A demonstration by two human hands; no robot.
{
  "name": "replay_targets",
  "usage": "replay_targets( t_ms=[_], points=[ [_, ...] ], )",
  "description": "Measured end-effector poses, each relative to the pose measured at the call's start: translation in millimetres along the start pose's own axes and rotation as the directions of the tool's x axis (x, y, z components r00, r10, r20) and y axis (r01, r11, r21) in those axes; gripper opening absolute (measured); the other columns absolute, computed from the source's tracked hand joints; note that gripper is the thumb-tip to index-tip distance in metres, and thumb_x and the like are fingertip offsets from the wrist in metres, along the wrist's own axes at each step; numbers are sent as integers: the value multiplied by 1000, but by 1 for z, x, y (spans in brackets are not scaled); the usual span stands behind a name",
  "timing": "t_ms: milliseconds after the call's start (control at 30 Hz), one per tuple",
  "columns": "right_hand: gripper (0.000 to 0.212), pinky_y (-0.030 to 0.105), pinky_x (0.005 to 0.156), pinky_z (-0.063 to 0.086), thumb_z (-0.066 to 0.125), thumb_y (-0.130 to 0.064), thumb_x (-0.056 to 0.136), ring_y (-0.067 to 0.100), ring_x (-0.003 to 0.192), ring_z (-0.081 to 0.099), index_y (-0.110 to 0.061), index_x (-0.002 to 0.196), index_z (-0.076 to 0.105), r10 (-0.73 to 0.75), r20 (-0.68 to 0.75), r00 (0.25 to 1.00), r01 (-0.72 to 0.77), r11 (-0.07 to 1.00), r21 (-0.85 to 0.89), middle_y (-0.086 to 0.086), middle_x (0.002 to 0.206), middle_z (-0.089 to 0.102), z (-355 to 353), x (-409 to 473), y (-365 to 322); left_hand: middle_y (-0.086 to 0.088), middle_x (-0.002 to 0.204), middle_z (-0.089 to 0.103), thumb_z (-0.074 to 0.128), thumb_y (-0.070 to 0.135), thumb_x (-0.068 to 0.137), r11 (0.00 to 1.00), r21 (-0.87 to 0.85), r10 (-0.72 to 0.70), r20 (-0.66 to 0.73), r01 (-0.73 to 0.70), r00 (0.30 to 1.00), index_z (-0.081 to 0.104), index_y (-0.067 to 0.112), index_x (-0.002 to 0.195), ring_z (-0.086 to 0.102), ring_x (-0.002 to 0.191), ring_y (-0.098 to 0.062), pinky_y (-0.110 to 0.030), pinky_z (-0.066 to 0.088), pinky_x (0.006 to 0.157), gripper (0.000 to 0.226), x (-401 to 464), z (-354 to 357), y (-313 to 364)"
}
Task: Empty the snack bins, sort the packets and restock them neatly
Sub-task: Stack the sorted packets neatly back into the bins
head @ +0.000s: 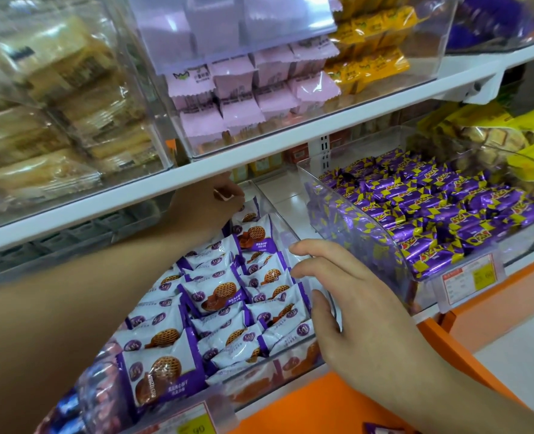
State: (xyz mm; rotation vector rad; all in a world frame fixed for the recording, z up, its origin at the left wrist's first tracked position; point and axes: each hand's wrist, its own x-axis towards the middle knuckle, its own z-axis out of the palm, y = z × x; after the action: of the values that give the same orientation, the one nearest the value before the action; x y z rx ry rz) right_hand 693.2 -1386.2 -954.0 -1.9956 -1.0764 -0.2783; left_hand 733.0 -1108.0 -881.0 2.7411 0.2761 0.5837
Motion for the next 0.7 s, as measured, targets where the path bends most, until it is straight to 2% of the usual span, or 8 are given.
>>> replay_targets(
  t_ms=[100, 167, 233, 333, 500, 567, 633, 700],
  points=[
    [39, 28, 103, 47, 59, 1, 92, 5, 131, 52, -28, 118, 62, 1, -6, 1000, -1, 1000, 6, -26, 149, 43, 0, 0, -1, 21, 100, 61, 78, 54, 85, 999, 37, 3, 149, -9, 989, 77, 36, 98, 56, 91, 2, -17, 37, 69, 23, -9, -9, 6],
    [40, 29, 103, 48, 59, 2, 91, 5, 131, 53, -28, 118, 62, 3, -9, 1000, -3, 1000, 7, -26, 148, 44, 1, 0, -1, 23, 98, 58, 82, 53, 80, 994, 105, -20, 243, -6, 970, 77, 36, 103, 52, 90, 4, -16, 34, 69, 29, -10, -7, 8],
    [40, 31, 103, 49, 59, 2, 91, 5, 131, 53, -28, 118, 62, 6, -11, 1000, -6, 1000, 11, -26, 148, 44, 0, 0, -1, 24, 98, 56, 85, 46, 80, 991, 134, -41, 270, 5, 962, 75, 34, 104, 49, 88, 7, -14, 33, 69, 28, -9, -2, 9],
    [40, 31, 104, 49, 59, 1, 92, 5, 132, 52, -28, 119, 62, 7, -13, 1000, -7, 1000, 13, -26, 149, 44, 1, 0, -1, 17, 103, 66, 87, 37, 79, 995, 66, -82, 213, 69, 974, 71, 34, 93, 55, 89, 4, -14, 35, 66, 22, -7, 2, 8],
    [40, 31, 107, 48, 59, 1, 92, 5, 134, 51, -29, 119, 62, 11, -2, 1000, -11, 1000, 7, -26, 149, 43, 2, 0, -1, 14, 88, 69, 88, 29, 80, 988, -21, -151, 50, 152, 987, 74, 26, 91, 65, 81, -2, -12, 39, 58, 18, -7, 1, 7],
    [40, 30, 107, 48, 59, 1, 92, 4, 134, 51, -29, 119, 62, 13, 0, 1000, -13, 1000, 6, -27, 149, 43, 2, 0, -1, 11, 88, 73, 89, 27, 79, 982, -65, -174, 26, 175, 984, 76, 26, 90, 69, 80, -6, -16, 48, 62, 17, -7, 4, 8],
    [39, 30, 106, 48, 58, 0, 93, 4, 133, 52, -29, 118, 62, 12, -1, 1000, -12, 1000, 9, -27, 149, 43, 1, -1, -1, 10, 84, 74, 89, 24, 79, 978, -110, -177, 6, 176, 984, 77, 25, 89, 72, 78, -9, -28, 60, 70, 15, -6, 8, 11],
    [37, 29, 106, 48, 59, -1, 93, 4, 133, 51, -29, 118, 63, 12, 2, 1000, -12, 1000, 5, -27, 149, 42, 1, -1, -1, 10, 83, 74, 88, 22, 79, 978, -122, -171, -14, 168, 985, 77, 24, 88, 72, 76, -10, -34, 63, 78, 14, -5, 11, 12]
  ],
)
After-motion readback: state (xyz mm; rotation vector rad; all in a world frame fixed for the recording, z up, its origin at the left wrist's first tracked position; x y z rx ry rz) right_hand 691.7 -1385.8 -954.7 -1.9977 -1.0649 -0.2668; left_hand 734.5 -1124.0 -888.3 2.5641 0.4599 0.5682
